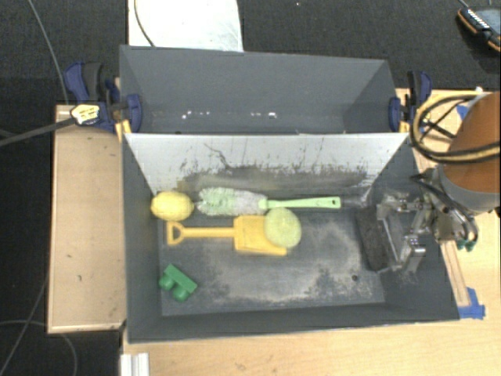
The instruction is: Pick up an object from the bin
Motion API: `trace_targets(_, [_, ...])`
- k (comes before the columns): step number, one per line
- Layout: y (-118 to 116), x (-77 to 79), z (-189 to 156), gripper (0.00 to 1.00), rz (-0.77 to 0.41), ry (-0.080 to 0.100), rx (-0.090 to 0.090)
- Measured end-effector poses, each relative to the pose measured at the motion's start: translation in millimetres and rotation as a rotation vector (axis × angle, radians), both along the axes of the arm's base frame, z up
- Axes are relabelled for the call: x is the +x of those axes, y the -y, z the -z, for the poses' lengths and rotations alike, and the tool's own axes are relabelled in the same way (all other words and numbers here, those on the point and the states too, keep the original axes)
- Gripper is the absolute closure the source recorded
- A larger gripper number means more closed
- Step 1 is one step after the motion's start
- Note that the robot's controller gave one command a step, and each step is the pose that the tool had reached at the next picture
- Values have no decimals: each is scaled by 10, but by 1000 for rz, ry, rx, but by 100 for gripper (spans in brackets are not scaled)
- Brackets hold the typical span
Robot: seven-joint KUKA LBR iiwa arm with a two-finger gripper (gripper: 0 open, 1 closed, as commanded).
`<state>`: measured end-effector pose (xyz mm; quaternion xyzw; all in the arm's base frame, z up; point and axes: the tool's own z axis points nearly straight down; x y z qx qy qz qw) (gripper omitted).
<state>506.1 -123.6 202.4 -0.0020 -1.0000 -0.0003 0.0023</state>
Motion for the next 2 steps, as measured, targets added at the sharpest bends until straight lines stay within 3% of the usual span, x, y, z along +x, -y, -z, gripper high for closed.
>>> trace_targets(1, [-6, 19, -38, 0, -7, 8, -2])
trace_targets(2, [149, 234, 727, 0, -293, 9, -1])
